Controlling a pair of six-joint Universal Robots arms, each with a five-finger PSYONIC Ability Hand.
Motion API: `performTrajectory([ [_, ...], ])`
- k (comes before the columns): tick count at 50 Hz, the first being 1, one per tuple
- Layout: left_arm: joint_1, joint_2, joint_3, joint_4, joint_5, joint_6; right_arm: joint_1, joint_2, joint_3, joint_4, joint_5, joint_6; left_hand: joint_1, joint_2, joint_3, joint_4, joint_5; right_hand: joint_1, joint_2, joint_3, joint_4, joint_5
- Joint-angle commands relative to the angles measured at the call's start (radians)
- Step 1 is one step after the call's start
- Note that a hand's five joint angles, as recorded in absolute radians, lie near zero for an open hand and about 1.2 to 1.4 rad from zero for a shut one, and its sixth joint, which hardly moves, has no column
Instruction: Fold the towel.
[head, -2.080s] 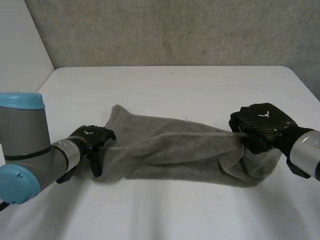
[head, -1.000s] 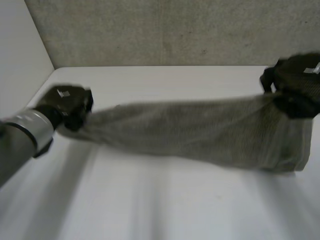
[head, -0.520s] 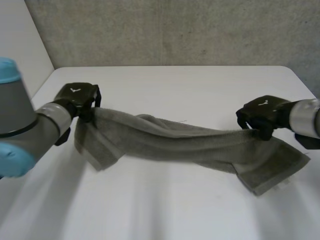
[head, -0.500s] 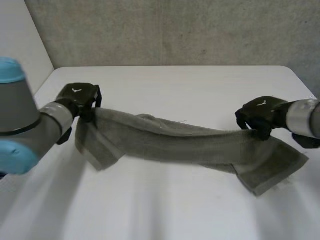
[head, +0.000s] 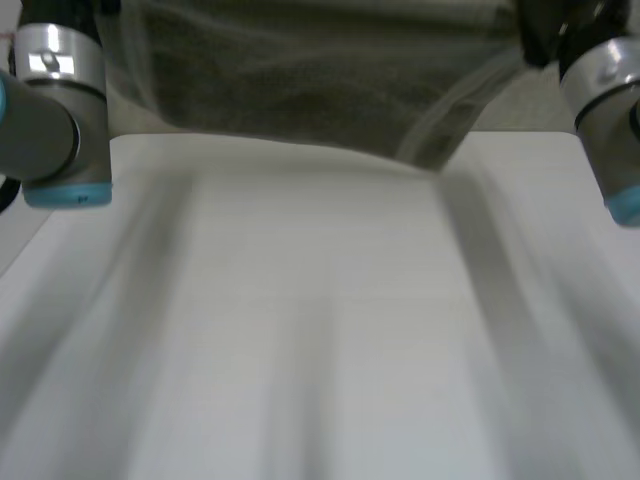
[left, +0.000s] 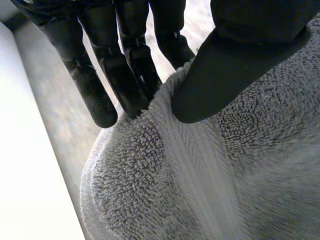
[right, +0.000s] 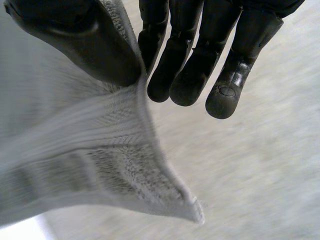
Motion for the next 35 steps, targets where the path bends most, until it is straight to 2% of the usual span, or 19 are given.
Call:
performTrajectory([
  [1,0.024,-0.014,-0.188,-0.117,0.015,-0.02,-0.006,0.024,0.125,0.22,-0.078,-0.004,0.242,0.18,0.181,0.178,0.203,0.067,0.06,0.062,0.063,0.034],
  [3,0.044,-0.016,-0.303,-0.119,0.041,-0.025,-0.009,0.024,0.169,0.219,-0.092,-0.004,0.242,0.18,0.181,0.178,0.203,0.067,0.06,0.062,0.063,0.034],
  [7,0.063,-0.019,-0.398,-0.117,0.068,-0.023,-0.004,0.041,0.306,0.211,-0.126,-0.01,0.242,0.18,0.181,0.178,0.203,0.067,0.06,0.062,0.063,0.034],
  [11,0.067,-0.059,-0.498,-0.12,0.081,-0.014,0.0,0.087,0.357,0.205,-0.127,-0.012,0.242,0.18,0.181,0.178,0.203,0.067,0.06,0.062,0.063,0.034],
  [18,0.053,-0.111,-0.556,-0.132,0.081,-0.009,-0.001,0.191,0.407,0.214,-0.111,-0.012,0.242,0.18,0.181,0.178,0.203,0.067,0.06,0.062,0.063,0.034],
  [27,0.066,-0.105,-0.561,-0.131,0.081,-0.016,-0.013,0.171,0.462,0.202,-0.091,-0.004,0.242,0.18,0.181,0.178,0.203,0.067,0.06,0.062,0.063,0.034],
  [29,0.069,-0.102,-0.561,-0.131,0.079,-0.016,-0.013,0.15,0.479,0.197,-0.085,0.0,0.242,0.18,0.181,0.178,0.203,-0.239,-0.246,-0.244,-0.243,-0.272],
  [35,0.093,-0.093,-0.572,-0.131,0.079,-0.02,-0.015,0.15,0.481,0.199,-0.077,0.0,0.242,0.18,0.181,0.178,0.203,-0.475,-0.482,-0.48,-0.479,-0.508],
])
